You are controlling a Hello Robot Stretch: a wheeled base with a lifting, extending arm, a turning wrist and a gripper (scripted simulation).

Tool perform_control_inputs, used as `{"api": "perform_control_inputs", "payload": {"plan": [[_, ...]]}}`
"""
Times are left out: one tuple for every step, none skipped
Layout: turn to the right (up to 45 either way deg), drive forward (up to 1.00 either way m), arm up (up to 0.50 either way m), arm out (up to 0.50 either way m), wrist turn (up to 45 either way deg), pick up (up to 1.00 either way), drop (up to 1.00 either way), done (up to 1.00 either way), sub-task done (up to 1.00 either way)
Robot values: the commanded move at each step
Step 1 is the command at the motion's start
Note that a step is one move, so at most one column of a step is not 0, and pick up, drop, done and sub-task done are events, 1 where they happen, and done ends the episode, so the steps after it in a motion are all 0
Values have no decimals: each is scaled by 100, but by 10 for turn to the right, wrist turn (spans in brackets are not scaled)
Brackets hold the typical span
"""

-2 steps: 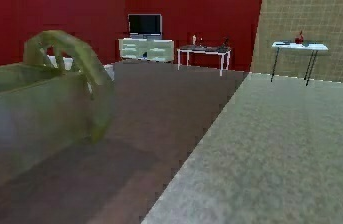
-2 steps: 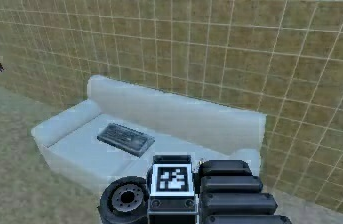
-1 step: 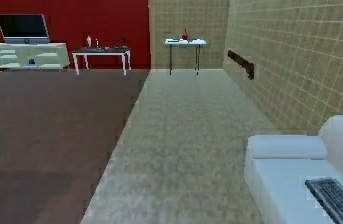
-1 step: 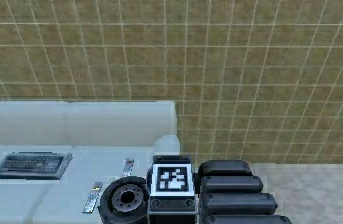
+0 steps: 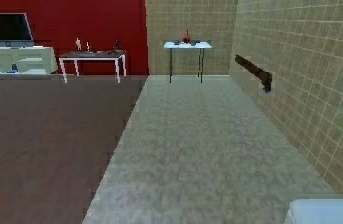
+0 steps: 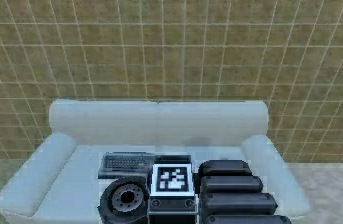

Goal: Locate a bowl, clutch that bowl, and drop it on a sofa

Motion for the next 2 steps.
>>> {"api": "perform_control_inputs", "payload": {"plan": [[450, 0, 0, 0, 0, 0, 0, 0, 0], [450, 0, 0, 0, 0, 0, 0, 0, 0]]}}
